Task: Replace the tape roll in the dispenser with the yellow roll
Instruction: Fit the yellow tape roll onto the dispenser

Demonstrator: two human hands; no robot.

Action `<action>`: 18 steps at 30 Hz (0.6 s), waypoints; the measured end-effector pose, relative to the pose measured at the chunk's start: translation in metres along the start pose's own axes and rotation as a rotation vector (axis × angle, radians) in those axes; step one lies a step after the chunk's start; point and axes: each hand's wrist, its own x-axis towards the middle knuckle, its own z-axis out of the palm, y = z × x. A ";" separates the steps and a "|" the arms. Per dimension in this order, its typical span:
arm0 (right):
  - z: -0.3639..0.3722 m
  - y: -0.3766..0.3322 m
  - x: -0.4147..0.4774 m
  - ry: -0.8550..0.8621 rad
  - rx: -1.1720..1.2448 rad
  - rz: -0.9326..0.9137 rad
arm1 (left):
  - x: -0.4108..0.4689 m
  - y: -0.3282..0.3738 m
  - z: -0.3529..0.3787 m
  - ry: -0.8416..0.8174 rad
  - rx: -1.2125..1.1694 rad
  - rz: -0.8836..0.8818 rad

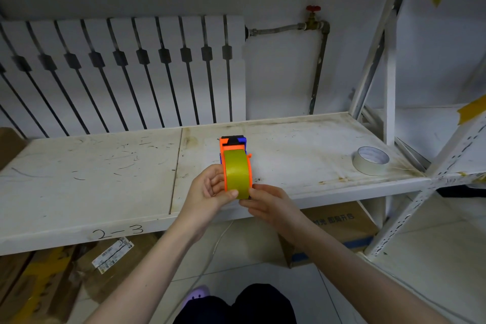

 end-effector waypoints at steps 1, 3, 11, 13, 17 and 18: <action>-0.002 -0.001 0.000 -0.009 -0.037 0.009 | 0.000 0.000 -0.001 -0.007 0.008 0.006; -0.004 -0.004 0.001 -0.013 -0.147 0.063 | 0.001 0.000 -0.003 -0.031 0.030 0.006; -0.007 -0.014 0.002 0.195 -0.541 -0.342 | 0.006 -0.010 -0.006 -0.075 0.166 -0.051; -0.005 -0.019 0.007 0.132 -0.589 -0.377 | 0.008 -0.014 -0.006 -0.090 0.163 -0.073; -0.008 -0.020 0.025 0.105 -0.817 -0.290 | 0.008 -0.025 -0.007 -0.109 0.186 -0.127; -0.009 -0.020 0.027 0.112 -0.872 -0.287 | 0.009 -0.028 -0.007 -0.108 0.198 -0.140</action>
